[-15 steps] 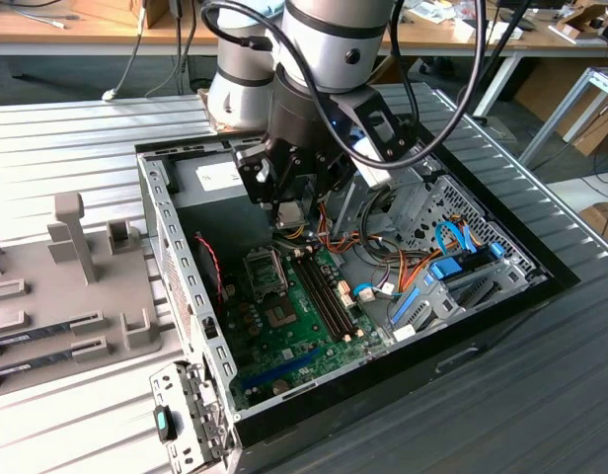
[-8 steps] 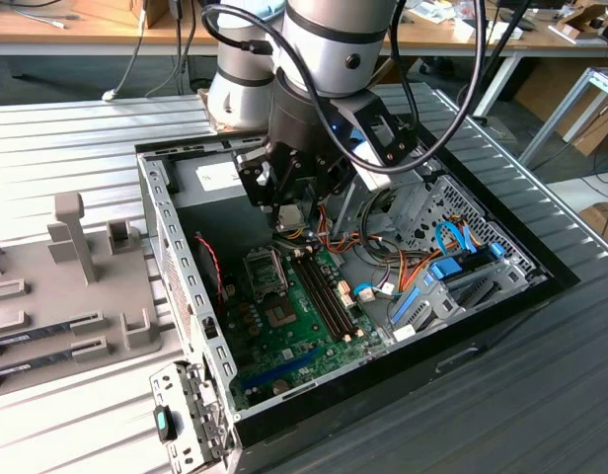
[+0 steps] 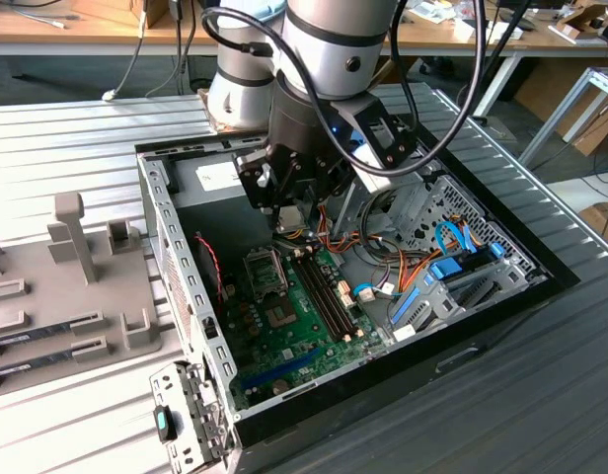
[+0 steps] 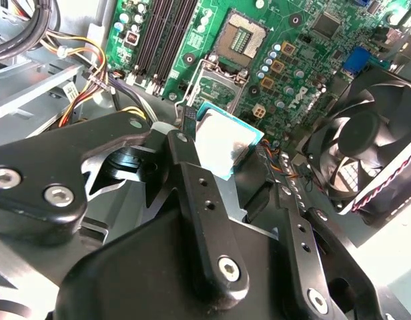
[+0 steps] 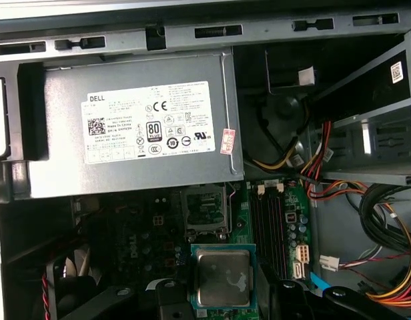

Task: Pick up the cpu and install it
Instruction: 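Place the cpu into insertion slot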

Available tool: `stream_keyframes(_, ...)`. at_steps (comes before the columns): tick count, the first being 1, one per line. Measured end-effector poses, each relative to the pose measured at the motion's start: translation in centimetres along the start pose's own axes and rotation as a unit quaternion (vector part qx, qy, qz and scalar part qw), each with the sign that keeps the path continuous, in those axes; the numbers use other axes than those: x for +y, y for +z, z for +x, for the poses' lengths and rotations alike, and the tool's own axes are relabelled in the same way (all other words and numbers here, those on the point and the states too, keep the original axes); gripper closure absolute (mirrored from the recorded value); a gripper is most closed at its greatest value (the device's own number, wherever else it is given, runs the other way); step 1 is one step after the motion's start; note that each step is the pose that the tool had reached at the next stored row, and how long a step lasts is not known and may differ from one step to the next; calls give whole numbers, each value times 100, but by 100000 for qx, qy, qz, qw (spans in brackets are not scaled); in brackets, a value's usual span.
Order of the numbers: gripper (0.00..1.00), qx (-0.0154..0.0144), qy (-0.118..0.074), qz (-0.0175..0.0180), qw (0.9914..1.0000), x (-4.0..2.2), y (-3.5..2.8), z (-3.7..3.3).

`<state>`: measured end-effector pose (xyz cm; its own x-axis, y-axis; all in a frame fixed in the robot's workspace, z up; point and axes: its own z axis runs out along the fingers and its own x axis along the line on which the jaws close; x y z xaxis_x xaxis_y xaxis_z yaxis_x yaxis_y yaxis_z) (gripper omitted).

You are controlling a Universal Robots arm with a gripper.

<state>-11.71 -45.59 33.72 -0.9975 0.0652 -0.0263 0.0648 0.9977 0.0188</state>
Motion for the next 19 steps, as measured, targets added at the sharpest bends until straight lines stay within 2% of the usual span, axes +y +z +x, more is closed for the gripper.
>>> stream_keyframes(19, 53, 1, -4, 2, 100000, -26, 35, -1)
